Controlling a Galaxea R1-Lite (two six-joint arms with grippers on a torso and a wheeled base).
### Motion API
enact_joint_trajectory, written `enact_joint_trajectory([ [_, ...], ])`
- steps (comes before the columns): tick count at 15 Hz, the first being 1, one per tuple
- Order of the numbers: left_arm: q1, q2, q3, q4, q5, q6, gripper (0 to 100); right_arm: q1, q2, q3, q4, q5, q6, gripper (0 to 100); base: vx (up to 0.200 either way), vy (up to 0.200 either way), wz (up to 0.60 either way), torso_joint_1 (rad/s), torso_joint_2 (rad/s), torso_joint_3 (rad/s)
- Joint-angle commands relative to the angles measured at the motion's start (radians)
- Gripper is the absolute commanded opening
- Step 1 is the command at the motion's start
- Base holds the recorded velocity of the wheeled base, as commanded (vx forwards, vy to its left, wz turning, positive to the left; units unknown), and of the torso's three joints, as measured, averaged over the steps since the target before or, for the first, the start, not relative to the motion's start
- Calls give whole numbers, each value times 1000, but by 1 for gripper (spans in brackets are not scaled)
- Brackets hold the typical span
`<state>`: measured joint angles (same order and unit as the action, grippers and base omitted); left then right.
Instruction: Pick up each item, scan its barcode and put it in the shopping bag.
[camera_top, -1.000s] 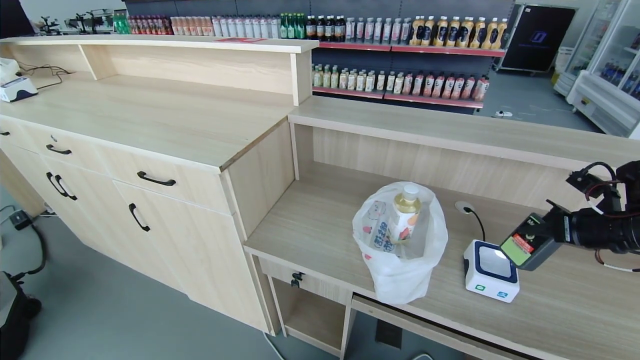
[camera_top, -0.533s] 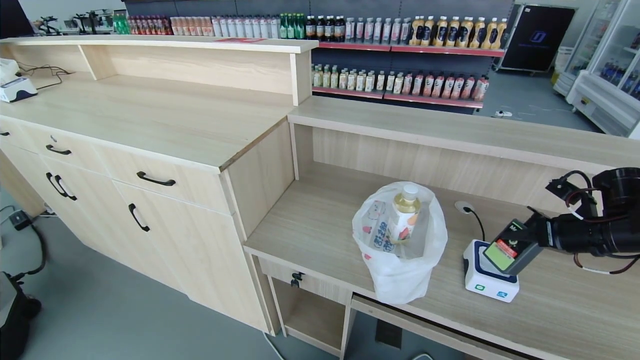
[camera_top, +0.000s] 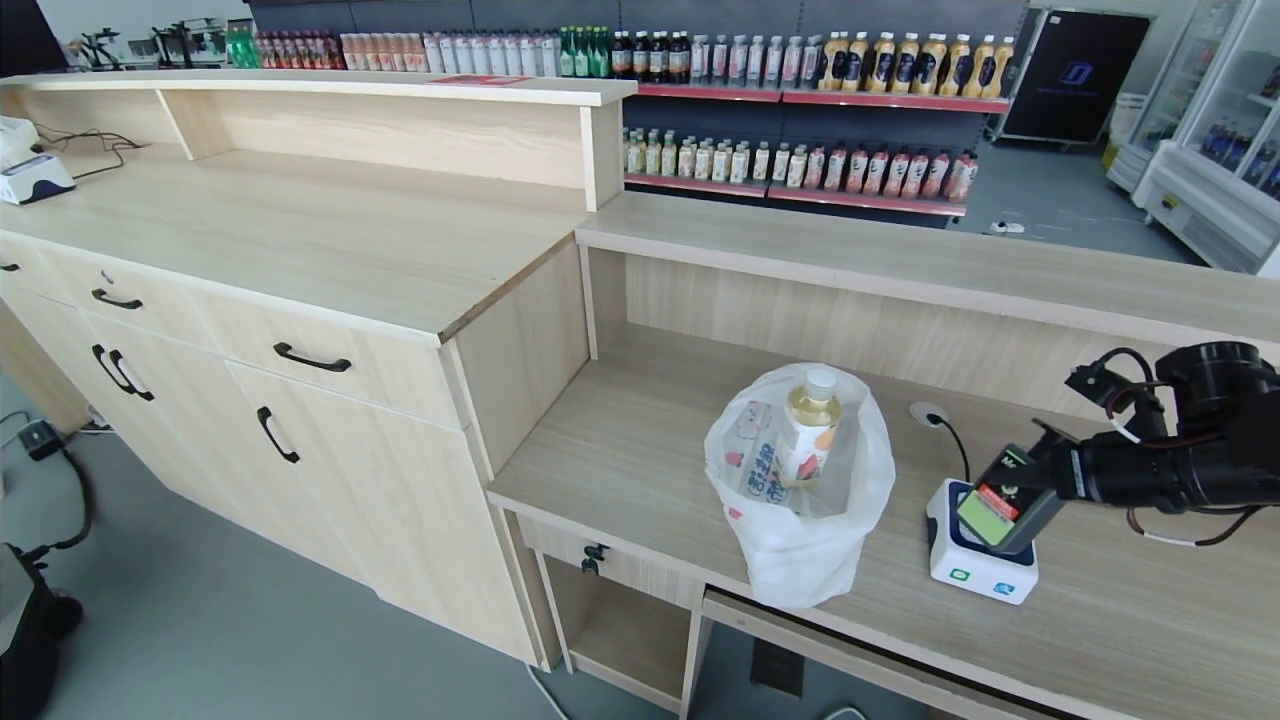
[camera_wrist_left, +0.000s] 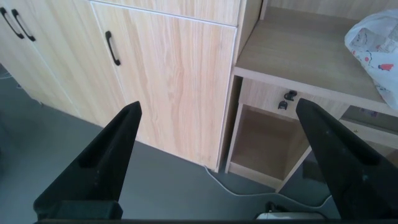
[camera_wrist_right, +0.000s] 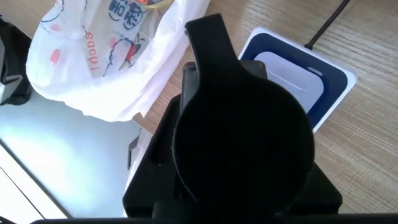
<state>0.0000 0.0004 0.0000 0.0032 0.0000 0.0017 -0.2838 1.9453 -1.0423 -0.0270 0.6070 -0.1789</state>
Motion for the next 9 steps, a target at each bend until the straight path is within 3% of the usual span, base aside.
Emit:
enact_joint_trajectory([
  [1,0,0,0,0,0,0,100,14,23,-2,-2,-7,-19,0,0,0,0,0,0,0],
  [9,0,0,0,0,0,0,100,55,60,-24,-31,-24,-24,0,0,0,0,0,0,0],
])
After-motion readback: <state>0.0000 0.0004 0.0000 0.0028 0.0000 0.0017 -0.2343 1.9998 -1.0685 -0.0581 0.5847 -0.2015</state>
